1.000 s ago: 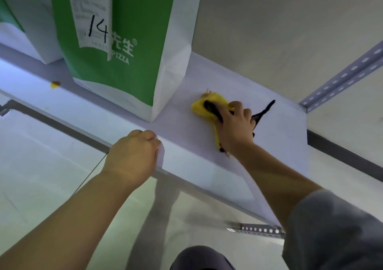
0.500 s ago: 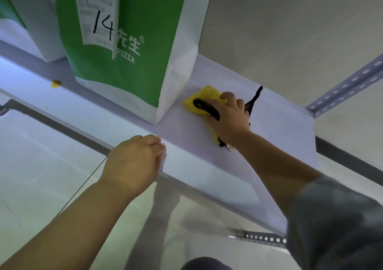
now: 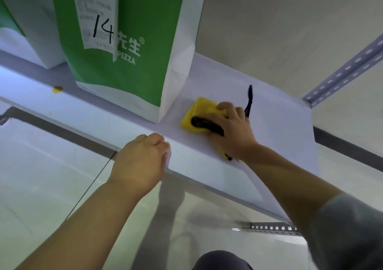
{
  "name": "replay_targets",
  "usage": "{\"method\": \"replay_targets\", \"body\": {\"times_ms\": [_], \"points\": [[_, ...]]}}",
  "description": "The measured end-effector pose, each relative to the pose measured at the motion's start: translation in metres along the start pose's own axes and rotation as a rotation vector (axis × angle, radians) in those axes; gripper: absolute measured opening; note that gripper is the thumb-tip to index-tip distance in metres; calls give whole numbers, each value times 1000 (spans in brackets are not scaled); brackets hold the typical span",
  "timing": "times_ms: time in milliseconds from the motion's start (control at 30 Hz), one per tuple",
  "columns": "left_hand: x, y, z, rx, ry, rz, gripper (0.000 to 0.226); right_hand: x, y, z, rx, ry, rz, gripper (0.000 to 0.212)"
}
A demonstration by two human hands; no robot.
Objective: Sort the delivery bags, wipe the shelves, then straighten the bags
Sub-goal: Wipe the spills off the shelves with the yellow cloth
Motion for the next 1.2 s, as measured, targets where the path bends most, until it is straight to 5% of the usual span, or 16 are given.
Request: {"method": "replay_targets", "body": {"times_ms": [67, 300, 467, 733, 1033, 1200], "points": [[2, -1, 1, -23, -5, 13, 21, 5, -19, -5, 28, 10, 32, 43], [3, 5, -1, -78, 31, 54, 26, 22, -16, -58, -533, -97, -149, 45], [7, -8, -3, -97, -30, -47, 12, 18, -34, -34, -518, -93, -236, 44], [4, -13, -5, -170, -32, -99, 20, 4, -85, 10, -378, -71, -223, 42], [8, -7, -8, -246, 2, -225, 12, 3, -112, 32, -413, -4, -242, 40], [11, -14, 3, -326, -79, -150, 14, 10, -112, 46, -477, 149, -232, 42]]}}
Point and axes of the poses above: each hand's wrist, its own y-axis towards the middle knuckle, its own x-axis out of the back of the hand, z = x × y, the point moved 9 cm from there along y, towards the middle knuckle, and after that the axes turned 15 degrees about y, right-handed, at the moved point
